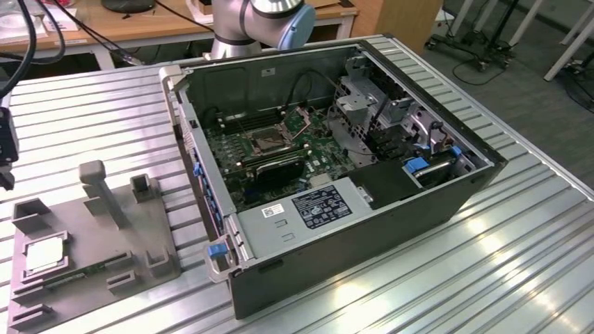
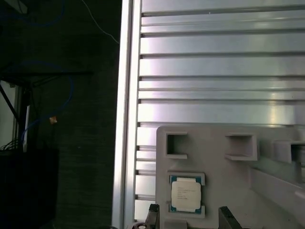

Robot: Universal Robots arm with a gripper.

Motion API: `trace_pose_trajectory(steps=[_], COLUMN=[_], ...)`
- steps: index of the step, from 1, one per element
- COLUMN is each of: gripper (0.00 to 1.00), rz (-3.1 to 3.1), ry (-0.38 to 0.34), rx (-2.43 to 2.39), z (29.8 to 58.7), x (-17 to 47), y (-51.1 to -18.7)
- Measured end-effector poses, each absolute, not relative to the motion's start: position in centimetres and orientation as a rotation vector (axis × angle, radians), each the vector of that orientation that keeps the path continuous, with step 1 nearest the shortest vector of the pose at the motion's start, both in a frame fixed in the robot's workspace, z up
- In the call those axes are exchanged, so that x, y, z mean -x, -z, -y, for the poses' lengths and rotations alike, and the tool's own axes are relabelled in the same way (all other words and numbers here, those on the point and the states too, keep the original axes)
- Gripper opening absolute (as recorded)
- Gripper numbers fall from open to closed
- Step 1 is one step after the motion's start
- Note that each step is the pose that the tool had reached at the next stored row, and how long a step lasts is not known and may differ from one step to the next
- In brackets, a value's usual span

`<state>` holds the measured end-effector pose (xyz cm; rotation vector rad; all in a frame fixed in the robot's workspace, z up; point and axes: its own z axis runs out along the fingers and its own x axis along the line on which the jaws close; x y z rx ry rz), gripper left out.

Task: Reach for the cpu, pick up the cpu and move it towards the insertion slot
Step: 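Reach for the cpu, then pick up the cpu and move it towards the insertion slot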

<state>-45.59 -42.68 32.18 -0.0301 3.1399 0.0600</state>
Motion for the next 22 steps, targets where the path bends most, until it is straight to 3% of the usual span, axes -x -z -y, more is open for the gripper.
trace_pose_trajectory(steps=[22], gripper=[0.60], rz=[-3.140], ry=[-0.060], rx=[0.030], z=[42.68], x=[45.59], y=[-31.11])
